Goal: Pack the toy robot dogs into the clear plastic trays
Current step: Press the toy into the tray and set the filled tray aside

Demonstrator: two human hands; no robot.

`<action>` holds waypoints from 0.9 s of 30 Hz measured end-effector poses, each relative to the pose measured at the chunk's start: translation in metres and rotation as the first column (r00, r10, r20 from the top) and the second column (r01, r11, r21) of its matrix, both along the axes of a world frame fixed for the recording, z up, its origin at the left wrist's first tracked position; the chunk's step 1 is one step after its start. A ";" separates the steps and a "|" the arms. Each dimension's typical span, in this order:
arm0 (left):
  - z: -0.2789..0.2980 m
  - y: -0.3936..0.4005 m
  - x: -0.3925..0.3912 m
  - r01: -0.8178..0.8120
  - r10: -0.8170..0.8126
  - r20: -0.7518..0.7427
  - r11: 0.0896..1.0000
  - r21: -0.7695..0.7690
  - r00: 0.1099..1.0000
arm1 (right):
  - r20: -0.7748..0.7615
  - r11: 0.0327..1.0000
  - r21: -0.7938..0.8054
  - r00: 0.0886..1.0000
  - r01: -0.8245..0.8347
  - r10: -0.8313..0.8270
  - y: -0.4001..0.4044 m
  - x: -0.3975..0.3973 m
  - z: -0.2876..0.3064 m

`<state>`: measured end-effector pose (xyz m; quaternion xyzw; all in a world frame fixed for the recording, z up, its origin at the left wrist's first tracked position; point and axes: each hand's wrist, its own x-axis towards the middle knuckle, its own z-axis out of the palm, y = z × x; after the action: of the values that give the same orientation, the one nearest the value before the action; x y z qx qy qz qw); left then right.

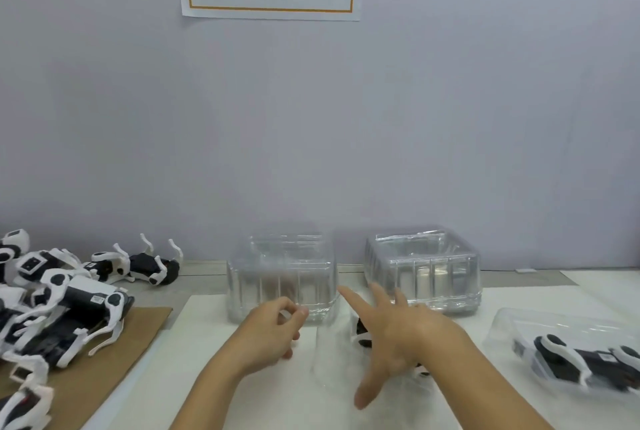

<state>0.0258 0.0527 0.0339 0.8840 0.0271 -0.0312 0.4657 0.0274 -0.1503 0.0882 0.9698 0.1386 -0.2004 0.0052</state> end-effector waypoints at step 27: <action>-0.006 -0.008 0.014 -0.032 0.038 0.120 0.998 -0.052 0.992 | 0.297 0.902 0.103 0.852 0.420 -0.431 -0.243 0.123 0.079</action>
<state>0.0399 0.0448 0.0278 0.8717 0.0135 0.0301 0.4890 0.1504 -0.3930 0.1676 0.9956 -0.0783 -0.0380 -0.0340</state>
